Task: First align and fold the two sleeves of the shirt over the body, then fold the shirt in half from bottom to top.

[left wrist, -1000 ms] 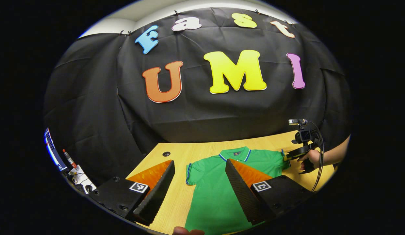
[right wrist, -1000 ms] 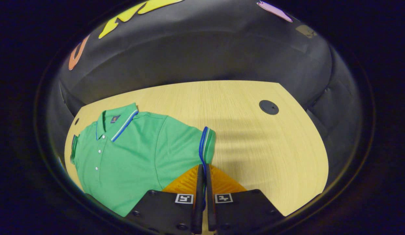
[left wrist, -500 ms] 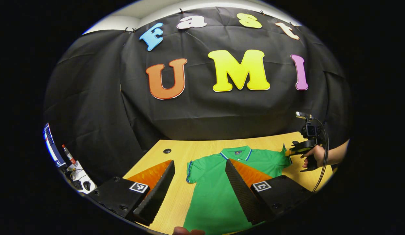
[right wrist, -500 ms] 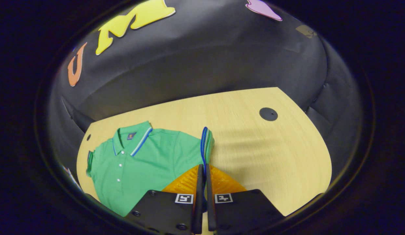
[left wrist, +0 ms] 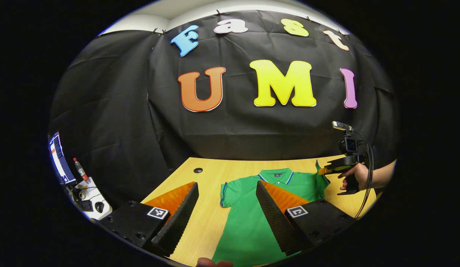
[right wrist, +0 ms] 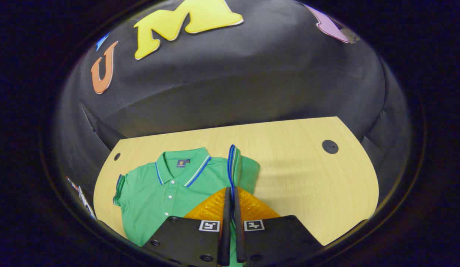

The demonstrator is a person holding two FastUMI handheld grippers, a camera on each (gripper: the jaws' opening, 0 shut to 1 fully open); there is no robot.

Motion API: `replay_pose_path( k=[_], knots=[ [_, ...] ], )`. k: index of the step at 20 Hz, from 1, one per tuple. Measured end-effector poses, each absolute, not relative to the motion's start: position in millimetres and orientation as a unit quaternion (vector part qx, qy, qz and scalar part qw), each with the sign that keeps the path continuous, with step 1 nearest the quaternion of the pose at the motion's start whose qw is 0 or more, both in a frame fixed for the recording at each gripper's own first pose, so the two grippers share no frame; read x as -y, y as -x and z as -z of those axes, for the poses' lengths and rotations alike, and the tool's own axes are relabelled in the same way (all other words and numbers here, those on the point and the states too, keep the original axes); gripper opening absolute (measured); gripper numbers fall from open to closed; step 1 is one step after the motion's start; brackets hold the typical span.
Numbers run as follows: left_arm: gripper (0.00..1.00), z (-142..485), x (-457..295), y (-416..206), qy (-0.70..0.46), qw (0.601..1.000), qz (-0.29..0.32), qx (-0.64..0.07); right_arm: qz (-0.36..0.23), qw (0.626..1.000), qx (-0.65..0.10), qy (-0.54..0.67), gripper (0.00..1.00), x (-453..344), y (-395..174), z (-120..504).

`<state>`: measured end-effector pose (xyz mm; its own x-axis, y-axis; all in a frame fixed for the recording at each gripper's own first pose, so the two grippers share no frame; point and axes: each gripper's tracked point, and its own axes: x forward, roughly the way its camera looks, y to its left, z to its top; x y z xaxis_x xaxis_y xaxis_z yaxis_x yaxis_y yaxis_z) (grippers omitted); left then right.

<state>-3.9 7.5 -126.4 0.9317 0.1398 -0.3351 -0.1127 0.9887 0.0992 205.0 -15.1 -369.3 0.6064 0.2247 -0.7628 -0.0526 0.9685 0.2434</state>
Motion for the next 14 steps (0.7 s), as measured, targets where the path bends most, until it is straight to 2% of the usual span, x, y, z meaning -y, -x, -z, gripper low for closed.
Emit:
replay_pose_path(
  k=[9, 11, 12, 13, 14],
  knots=[
    [1.00, 127, -56, 24, -0.017, 0.978, -0.103, -0.180, -0.105, 0.887, -0.443, -0.076, 0.10, -41, -201, 369],
    [1.00, 129, -65, 26, -0.006, 0.977, -0.108, -0.182, -0.102, 0.890, -0.437, -0.080, 0.30, -40, -199, 360],
    [1.00, 128, -67, 26, -0.003, 0.978, -0.108, -0.179, -0.104, 0.893, -0.429, -0.084, 0.48, -40, -197, 353],
    [1.00, 128, -67, 25, -0.002, 0.978, -0.106, -0.177, -0.104, 0.898, -0.421, -0.081, 0.58, -38, -196, 346],
    [1.00, 128, -69, 25, -0.004, 0.979, -0.102, -0.177, -0.101, 0.903, -0.412, -0.073, 0.76, -34, -192, 340]
  ],
)
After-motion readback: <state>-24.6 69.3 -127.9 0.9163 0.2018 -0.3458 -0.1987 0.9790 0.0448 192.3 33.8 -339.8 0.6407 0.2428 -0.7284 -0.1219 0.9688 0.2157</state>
